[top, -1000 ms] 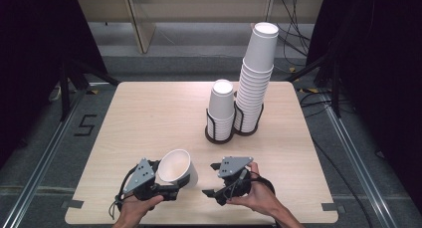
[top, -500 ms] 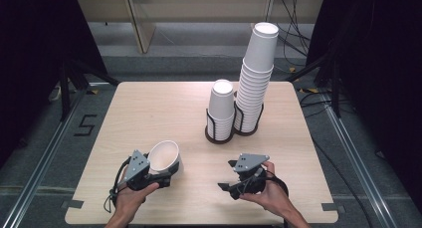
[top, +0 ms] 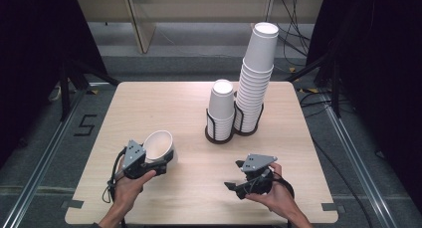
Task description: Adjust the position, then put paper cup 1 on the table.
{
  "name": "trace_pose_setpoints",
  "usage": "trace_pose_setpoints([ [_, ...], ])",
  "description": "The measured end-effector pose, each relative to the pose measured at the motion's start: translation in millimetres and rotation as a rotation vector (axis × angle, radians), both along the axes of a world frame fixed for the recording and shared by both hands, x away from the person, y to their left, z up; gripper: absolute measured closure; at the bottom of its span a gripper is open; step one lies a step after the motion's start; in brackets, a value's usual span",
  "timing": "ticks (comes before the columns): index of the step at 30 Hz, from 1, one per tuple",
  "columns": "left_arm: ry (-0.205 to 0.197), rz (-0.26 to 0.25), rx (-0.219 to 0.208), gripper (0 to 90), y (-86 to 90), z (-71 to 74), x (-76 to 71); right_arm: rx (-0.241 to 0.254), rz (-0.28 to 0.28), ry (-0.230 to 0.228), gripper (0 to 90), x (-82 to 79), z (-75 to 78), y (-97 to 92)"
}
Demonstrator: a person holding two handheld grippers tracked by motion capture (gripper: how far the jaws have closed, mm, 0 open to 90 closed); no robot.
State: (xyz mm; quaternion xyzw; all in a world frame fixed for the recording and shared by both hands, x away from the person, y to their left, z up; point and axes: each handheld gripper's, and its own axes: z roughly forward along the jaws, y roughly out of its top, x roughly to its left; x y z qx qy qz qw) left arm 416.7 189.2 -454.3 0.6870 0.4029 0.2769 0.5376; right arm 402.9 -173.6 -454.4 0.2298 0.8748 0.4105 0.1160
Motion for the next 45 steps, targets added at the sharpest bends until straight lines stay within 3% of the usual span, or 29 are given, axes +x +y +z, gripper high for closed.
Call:
trace_pose_setpoints([
  [5, -0.001, 0.014, -0.012, 16.2, 3.1, 0.6, 8.6, 0.001, -0.016, 0.000, 21.6, -0.3, 0.3, -2.8],
  [13, -0.003, 0.036, 0.014, 16.2, 5.5, 2.3, 25.1, 0.002, -0.027, 0.013, 21.3, 1.6, -0.1, -7.2],
  [26, 0.013, 0.092, 0.033, 16.1, 8.1, -6.5, 66.8, -0.002, -0.030, -0.001, 21.7, 4.0, 0.3, -12.0],
  [27, 0.010, 0.099, 0.039, 16.1, 8.1, -7.1, 70.9, -0.002, -0.040, 0.014, 21.7, 3.3, 0.4, -12.2],
  [35, 0.004, 0.172, 0.048, 15.5, 16.2, -6.6, 107.1, -0.009, -0.037, -0.008, 21.7, 5.6, -1.0, -15.1],
  [36, -0.001, 0.183, 0.054, 15.4, 16.8, -7.3, 111.3, -0.005, -0.043, 0.013, 21.7, 4.3, -1.3, -14.5],
  [41, -0.010, 0.233, 0.074, 15.4, 16.8, -11.8, 127.1, -0.012, -0.033, 0.007, 21.9, 4.1, -2.2, -13.5],
  [45, -0.006, 0.256, 0.059, 15.2, 16.9, -15.7, 137.8, -0.025, -0.013, -0.005, 22.2, 4.4, -2.5, -12.9],
])
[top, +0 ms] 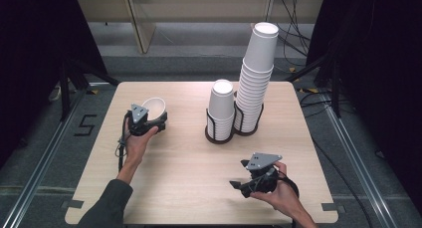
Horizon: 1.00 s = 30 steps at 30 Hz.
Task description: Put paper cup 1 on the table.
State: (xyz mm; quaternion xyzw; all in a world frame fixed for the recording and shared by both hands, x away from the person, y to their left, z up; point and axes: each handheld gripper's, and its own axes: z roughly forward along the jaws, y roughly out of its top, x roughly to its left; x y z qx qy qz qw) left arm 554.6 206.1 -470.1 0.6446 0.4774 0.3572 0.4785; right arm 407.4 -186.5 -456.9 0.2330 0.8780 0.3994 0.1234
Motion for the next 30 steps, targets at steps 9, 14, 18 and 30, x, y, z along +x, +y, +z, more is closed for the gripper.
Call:
trace_pose_setpoints([
  [9, 0.025, 0.045, 0.023, 14.8, -2.1, -15.3, 17.3, 0.004, 0.003, 0.022, 22.3, -2.6, 0.3, 0.9],
  [14, 0.029, 0.044, 0.041, 13.8, -4.8, -17.8, 21.3, 0.006, 0.003, 0.017, 22.3, -3.2, 0.3, 0.1],
  [18, 0.037, 0.043, 0.044, 12.2, -4.1, -17.9, 20.6, 0.001, 0.009, 0.003, 22.3, -2.6, 1.0, -1.7],
  [30, 0.091, 0.021, 0.039, 13.7, -1.3, -27.1, 17.0, 0.001, 0.009, 0.000, 22.5, -3.3, 1.8, -3.8],
])
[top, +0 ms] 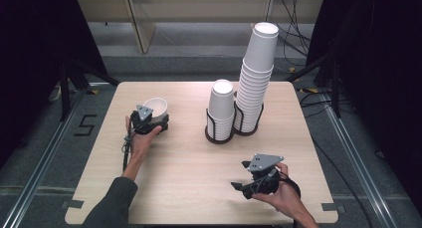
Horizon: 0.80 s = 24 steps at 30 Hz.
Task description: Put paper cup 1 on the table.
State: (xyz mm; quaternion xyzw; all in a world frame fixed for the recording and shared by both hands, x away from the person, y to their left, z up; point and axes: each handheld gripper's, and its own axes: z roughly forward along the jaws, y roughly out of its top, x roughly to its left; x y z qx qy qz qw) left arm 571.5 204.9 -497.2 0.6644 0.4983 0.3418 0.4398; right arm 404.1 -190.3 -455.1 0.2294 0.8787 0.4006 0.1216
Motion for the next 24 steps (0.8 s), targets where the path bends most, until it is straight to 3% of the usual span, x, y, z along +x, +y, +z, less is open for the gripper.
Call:
trace_pose_setpoints([
  [3, 0.014, -0.010, 0.001, 14.3, 2.1, -2.5, -1.6, 0.004, -0.007, 0.021, 22.4, -1.5, 0.0, 0.3],
  [11, 0.023, -0.045, 0.004, 14.3, 0.6, -3.6, -13.0, 0.002, -0.009, 0.015, 22.3, -1.4, 0.4, -1.5],
  [14, 0.051, -0.035, -0.007, 14.4, 0.4, -3.3, -17.9, 0.003, -0.014, 0.018, 22.2, -1.4, 0.7, -2.6],
  [20, 0.034, -0.018, -0.011, 14.4, 5.6, -2.6, -24.5, 0.005, -0.012, 0.013, 22.1, -1.7, 1.4, -3.7],
  [23, 0.042, -0.020, -0.009, 14.4, 8.3, 0.2, -29.4, 0.010, -0.019, 0.023, 22.1, -1.6, 2.0, -5.2],
  [24, 0.048, -0.016, -0.006, 14.4, 8.9, 1.3, -31.6, 0.011, -0.021, 0.005, 22.1, -0.6, 2.5, -6.4],
])
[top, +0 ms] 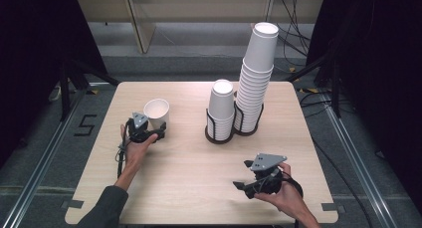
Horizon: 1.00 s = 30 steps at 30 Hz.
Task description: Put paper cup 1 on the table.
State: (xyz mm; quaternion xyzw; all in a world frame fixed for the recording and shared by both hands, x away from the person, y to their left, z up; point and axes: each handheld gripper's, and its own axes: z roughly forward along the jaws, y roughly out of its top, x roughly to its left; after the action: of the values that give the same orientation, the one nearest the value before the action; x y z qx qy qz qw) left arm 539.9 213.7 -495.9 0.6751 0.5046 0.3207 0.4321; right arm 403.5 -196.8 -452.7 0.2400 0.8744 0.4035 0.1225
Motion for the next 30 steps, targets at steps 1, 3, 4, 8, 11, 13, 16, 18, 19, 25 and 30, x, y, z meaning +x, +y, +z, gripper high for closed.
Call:
trace_pose_setpoints([
  [1, 0.004, 0.002, -0.003, 14.5, 0.3, 0.9, -2.3, 0.003, -0.001, 0.007, 22.1, 0.2, 0.6, -0.9],
  [3, 0.023, -0.003, 0.011, 14.4, 0.3, 4.7, -8.9, 0.008, -0.015, -0.002, 22.1, 0.6, 2.1, -3.0],
  [4, 0.020, -0.004, 0.014, 14.4, 0.3, 5.9, -12.4, 0.014, -0.020, -0.009, 22.0, 1.0, 2.6, -4.0],
  [8, 0.019, -0.005, 0.012, 14.4, 1.2, 11.0, -29.2, 0.022, -0.059, -0.018, 22.0, 2.9, 5.5, -9.3],
  [11, 0.007, -0.021, -0.011, 14.6, 1.4, 15.1, -43.6, 0.039, -0.084, -0.009, 22.0, 4.1, 7.7, -13.5],
  [13, -0.011, -0.030, -0.032, 14.7, 0.4, 19.1, -53.6, 0.052, -0.097, -0.019, 21.8, 5.2, 8.9, -16.1],
  [16, -0.029, -0.048, -0.038, 14.8, -2.5, 26.5, -70.0, 0.057, -0.123, -0.022, 21.5, 6.6, 9.6, -18.8],
  [18, -0.043, -0.074, -0.045, 14.7, -4.8, 29.6, -81.1, 0.059, -0.128, -0.011, 21.3, 7.3, 9.6, -20.1],
  [19, -0.051, -0.078, -0.054, 14.7, -5.9, 30.9, -88.3, 0.059, -0.126, -0.011, 21.2, 7.7, 9.5, -20.4],
  [25, -0.050, -0.115, -0.083, 14.5, -11.8, 30.6, -115.4, 0.067, -0.159, -0.027, 21.2, 8.0, 10.9, -23.0],
  [30, -0.051, -0.151, -0.095, 14.5, -19.4, 26.1, -133.3, 0.104, -0.188, -0.017, 21.0, 12.2, 14.3, -29.4],
])
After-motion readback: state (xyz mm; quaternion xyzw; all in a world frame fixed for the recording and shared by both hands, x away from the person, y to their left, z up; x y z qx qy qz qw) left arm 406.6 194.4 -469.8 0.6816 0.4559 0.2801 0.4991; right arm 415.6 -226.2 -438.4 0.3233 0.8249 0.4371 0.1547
